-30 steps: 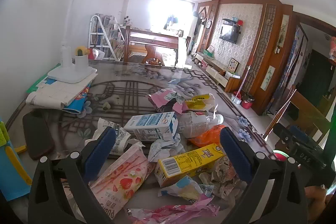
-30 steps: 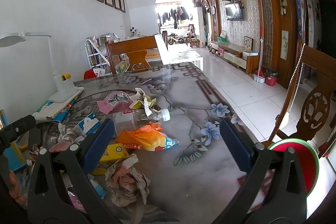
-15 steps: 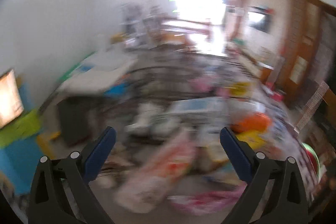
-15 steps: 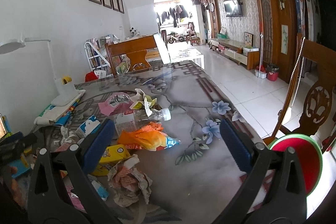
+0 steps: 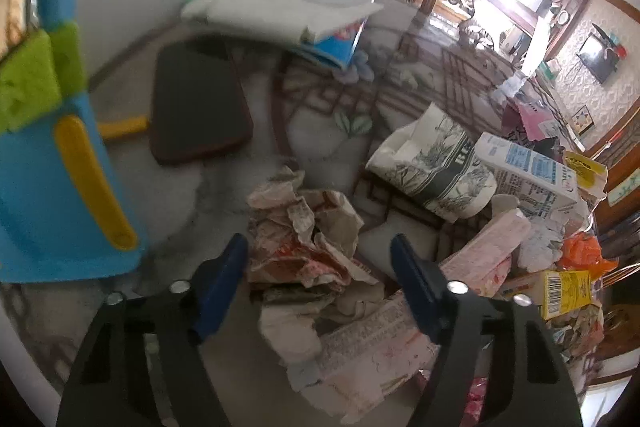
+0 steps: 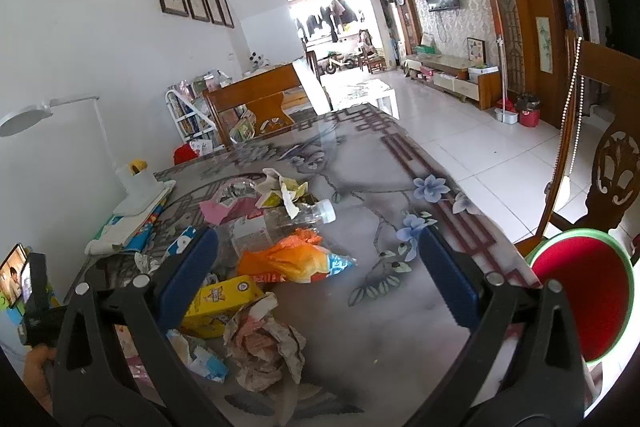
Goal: Collect trash
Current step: 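Grasp the crumpled paper wad with the left gripper, then drop the paper wad in the red bucket while the right gripper drops a pink wrapper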
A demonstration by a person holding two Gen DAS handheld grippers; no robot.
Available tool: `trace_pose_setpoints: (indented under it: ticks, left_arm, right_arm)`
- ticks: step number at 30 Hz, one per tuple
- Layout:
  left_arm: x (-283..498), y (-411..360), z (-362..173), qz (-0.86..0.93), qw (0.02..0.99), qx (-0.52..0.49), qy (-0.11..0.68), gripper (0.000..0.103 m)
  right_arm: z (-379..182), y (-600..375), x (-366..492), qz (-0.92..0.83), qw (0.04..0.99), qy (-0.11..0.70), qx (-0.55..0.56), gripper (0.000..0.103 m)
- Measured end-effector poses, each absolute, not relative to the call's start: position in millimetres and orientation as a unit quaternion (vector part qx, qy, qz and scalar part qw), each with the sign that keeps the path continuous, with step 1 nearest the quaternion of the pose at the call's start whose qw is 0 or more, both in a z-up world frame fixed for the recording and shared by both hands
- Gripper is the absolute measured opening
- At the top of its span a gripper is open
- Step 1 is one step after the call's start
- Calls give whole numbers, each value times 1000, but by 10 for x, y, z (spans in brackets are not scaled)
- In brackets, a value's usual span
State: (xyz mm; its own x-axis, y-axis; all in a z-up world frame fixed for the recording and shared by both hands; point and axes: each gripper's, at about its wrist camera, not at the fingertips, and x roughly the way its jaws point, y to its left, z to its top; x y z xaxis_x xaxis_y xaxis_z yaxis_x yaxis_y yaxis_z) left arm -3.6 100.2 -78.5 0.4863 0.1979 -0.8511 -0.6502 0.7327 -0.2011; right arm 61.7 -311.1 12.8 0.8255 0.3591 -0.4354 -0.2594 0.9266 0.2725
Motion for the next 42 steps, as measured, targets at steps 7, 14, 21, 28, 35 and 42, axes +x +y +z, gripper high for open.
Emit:
trace_pose_setpoints:
  ticks: [7, 14, 21, 28, 35, 42]
  left_arm:
    - [89, 918, -783, 219, 841, -254, 425, 32]
    - [23, 724, -568, 201, 870, -223, 391, 25]
    - [93, 541, -419, 184, 892, -178, 374, 25]
    - [85, 559, -396, 184, 892, -192, 366, 25]
    - [5, 563, -379, 188, 894, -191, 360, 25]
    - [-93, 487, -209, 203, 907, -152, 336, 25]
  right_arm:
    - [44, -2948, 656, 196, 936, 287, 61, 99]
    - [-170, -2817, 785, 228, 901, 365, 62, 99]
    - [-196, -2421, 586, 342, 864, 368, 8, 99]
    - [-477, -1907, 317, 429, 798, 416, -84, 78]
    - [-791, -1781, 359, 435, 757, 482, -74, 25]
    - [-499, -1881, 169, 466, 767, 435, -73, 15]
